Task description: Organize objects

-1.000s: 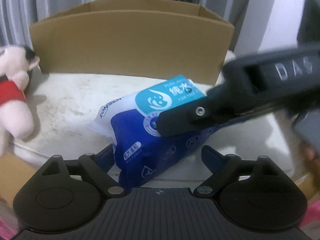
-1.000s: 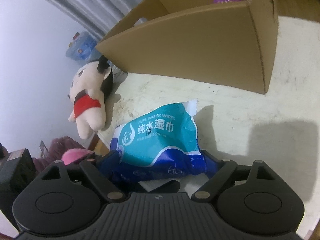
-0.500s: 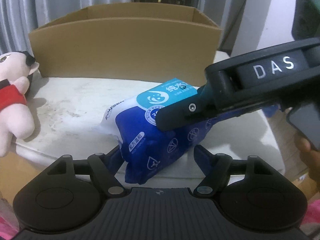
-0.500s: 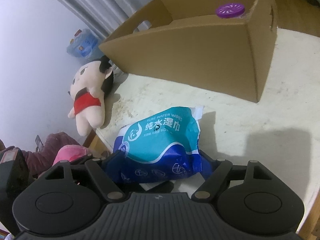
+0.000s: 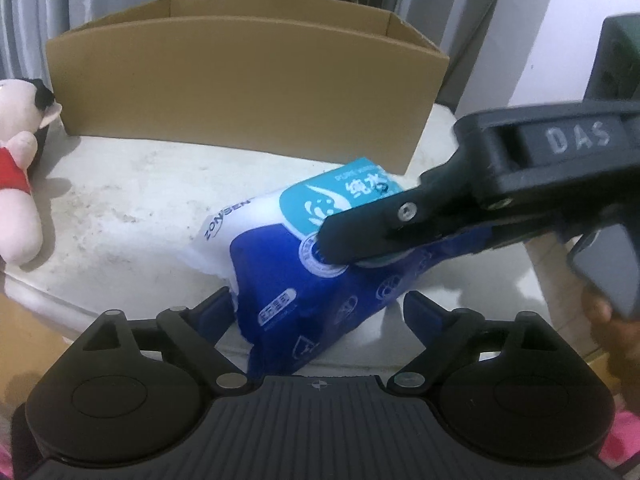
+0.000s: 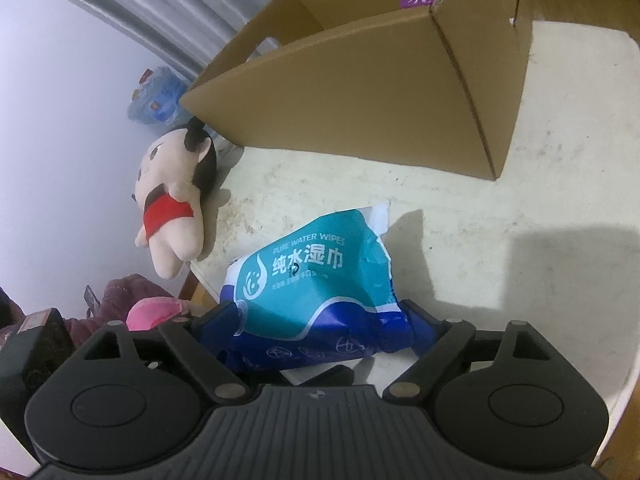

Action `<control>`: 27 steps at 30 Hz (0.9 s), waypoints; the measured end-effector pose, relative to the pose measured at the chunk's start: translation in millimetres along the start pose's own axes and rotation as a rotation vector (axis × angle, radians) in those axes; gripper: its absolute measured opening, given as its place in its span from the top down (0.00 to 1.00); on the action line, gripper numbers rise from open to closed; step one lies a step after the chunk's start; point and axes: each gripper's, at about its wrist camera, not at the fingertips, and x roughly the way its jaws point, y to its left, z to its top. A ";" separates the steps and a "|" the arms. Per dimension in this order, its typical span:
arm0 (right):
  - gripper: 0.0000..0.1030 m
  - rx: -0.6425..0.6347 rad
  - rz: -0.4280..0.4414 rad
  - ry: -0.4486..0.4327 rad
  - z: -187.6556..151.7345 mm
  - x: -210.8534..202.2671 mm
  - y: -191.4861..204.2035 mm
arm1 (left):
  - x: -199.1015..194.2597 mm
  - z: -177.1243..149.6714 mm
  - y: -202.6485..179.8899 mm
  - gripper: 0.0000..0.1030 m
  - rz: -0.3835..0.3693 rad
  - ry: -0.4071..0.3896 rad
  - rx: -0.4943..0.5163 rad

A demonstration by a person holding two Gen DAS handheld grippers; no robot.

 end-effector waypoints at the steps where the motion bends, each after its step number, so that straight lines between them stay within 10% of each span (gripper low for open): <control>1: 0.11 0.004 0.005 0.004 0.5 1.9 0.4 | -0.6 0.4 0.4 0.12 -0.002 -0.002 -0.012; 27: 0.17 0.007 0.032 -0.027 -5.6 -3.9 -6.6 | -1.4 -8.3 -14.4 0.10 0.030 0.009 0.025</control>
